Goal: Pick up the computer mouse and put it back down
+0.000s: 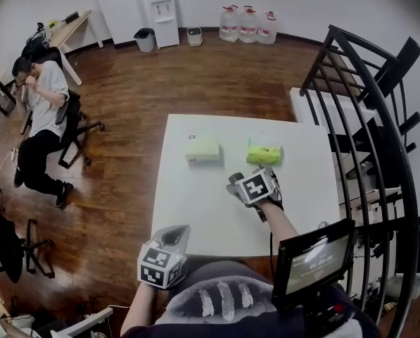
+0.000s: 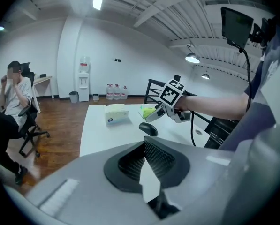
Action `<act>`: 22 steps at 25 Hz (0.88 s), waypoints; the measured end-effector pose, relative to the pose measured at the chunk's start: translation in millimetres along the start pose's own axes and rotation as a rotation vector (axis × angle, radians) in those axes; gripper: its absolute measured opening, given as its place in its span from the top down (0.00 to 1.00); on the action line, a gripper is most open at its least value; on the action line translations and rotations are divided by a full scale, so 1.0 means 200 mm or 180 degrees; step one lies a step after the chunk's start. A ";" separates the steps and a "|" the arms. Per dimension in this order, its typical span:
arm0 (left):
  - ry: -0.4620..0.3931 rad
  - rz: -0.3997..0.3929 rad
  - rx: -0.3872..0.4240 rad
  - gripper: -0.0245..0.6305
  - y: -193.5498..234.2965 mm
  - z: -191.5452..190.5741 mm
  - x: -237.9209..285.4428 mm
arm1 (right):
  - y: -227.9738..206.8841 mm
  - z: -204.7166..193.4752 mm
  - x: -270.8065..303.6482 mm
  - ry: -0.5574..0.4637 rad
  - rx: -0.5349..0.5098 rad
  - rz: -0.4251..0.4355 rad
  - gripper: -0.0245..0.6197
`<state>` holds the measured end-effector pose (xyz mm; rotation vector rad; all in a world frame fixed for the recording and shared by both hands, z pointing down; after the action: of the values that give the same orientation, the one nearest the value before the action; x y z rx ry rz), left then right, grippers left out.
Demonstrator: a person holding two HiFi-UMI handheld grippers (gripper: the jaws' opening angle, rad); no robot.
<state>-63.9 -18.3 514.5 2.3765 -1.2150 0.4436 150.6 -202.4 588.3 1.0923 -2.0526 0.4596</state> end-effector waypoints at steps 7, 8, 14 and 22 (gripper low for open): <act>0.0083 -0.0096 0.0025 0.94 0.17 0.00 0.06 | 0.01 -0.09 0.22 0.0412 0.0182 -0.0085 0.06; 0.0079 -0.0110 0.0027 0.94 0.19 0.01 0.06 | 0.01 -0.09 0.23 0.0442 0.0191 -0.0110 0.06; 0.0119 -0.0192 0.0021 0.94 0.28 -0.01 0.07 | 0.04 -0.13 0.33 0.0597 0.0112 -0.0140 0.06; 0.0171 -0.0261 0.0024 0.94 0.31 0.00 0.12 | 0.05 -0.20 0.41 0.0754 0.0067 -0.0100 0.06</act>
<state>-101.2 -67.5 540.4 2.3948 -1.0900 0.4830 131.3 -217.1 676.7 1.0288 -1.8250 0.5678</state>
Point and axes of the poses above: the fingertips, and each gripper's own axes: x forward along the fingers, y to its left, z out of its top, the point moved 6 cm from there along -x, backward along the fingers, and after that the axes turned 9 degrees about -y, right-handed, at the moved point
